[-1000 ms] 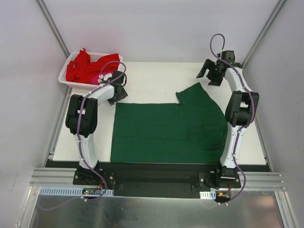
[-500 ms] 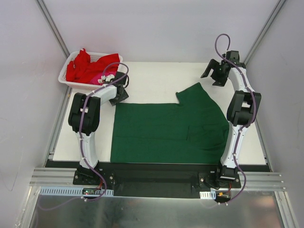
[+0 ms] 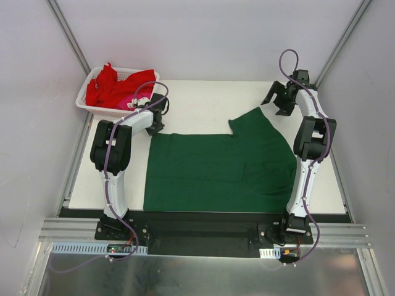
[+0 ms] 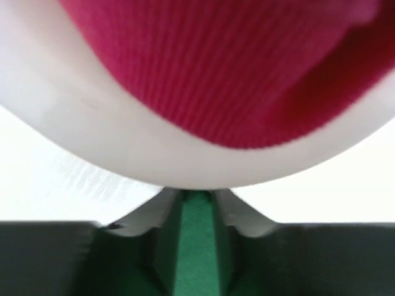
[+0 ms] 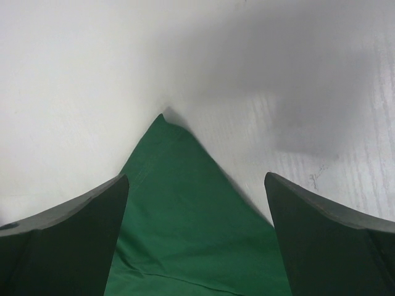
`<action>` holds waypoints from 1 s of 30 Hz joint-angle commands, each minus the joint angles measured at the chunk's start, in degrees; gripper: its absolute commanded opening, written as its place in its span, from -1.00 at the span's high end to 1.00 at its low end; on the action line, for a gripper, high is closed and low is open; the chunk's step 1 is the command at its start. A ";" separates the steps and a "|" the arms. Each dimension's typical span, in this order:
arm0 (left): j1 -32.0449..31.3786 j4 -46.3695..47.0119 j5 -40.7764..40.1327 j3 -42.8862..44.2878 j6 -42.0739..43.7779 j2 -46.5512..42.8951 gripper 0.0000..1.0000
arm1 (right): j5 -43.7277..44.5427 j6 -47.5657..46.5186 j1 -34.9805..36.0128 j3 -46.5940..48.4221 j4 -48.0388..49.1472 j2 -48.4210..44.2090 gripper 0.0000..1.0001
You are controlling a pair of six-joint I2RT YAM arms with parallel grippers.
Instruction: Fold and stack the t-shirts
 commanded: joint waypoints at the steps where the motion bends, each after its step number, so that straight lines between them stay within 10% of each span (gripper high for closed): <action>1: -0.97 -2.88 0.08 0.90 -0.81 2.08 0.66 | -0.80 3.33 -0.13 3.63 0.17 3.54 -0.93; 3: -0.97 -3.05 0.17 0.99 -0.81 2.08 0.97 | -1.94 5.17 -0.04 3.81 0.52 4.33 -0.93; 13: -0.97 -3.23 1.14 -1.11 0.15 0.50 1.00 | 2.01 9.48 2.24 8.29 2.55 9.16 -0.97; 30: -0.71 -3.14 1.58 -0.59 1.39 -0.64 1.00 | 16.16 14.05 7.43 8.99 -4.12 10.57 -0.28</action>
